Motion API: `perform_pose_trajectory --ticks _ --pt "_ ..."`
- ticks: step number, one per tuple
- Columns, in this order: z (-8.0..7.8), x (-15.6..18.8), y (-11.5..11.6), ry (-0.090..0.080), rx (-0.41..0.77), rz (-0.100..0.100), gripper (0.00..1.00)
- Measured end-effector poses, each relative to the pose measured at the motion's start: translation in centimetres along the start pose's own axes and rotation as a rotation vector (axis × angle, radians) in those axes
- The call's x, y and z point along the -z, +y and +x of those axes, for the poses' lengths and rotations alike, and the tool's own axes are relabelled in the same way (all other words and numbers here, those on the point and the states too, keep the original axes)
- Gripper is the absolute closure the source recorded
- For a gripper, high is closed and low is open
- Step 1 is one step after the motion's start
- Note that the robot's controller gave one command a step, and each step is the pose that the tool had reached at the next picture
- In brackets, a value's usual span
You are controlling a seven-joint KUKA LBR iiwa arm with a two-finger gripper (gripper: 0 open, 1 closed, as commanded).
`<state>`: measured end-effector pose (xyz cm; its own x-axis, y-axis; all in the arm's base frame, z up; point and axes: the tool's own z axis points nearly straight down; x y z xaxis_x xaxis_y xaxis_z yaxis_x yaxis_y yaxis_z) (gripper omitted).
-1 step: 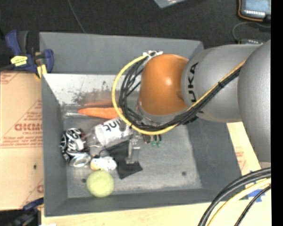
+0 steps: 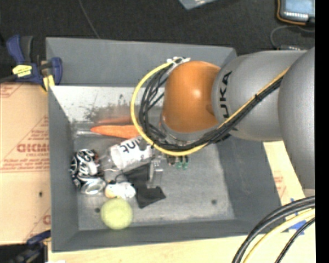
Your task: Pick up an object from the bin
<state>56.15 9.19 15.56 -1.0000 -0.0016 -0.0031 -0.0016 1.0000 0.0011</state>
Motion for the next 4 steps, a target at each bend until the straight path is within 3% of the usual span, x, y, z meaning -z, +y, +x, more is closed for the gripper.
perform_pose_trajectory --ticks 1,2,3,4 --pt "-3.5 -4.0 -0.1 -0.007 0.085 0.0 0.0" --pt "-7.5 -2.6 -0.1 -0.004 0.046 -0.002 0.0" --pt "-8.7 0.0 0.1 -0.011 0.066 0.0 0.0" --pt "-8.2 -3.9 0.3 -0.016 0.064 -0.003 0.0"
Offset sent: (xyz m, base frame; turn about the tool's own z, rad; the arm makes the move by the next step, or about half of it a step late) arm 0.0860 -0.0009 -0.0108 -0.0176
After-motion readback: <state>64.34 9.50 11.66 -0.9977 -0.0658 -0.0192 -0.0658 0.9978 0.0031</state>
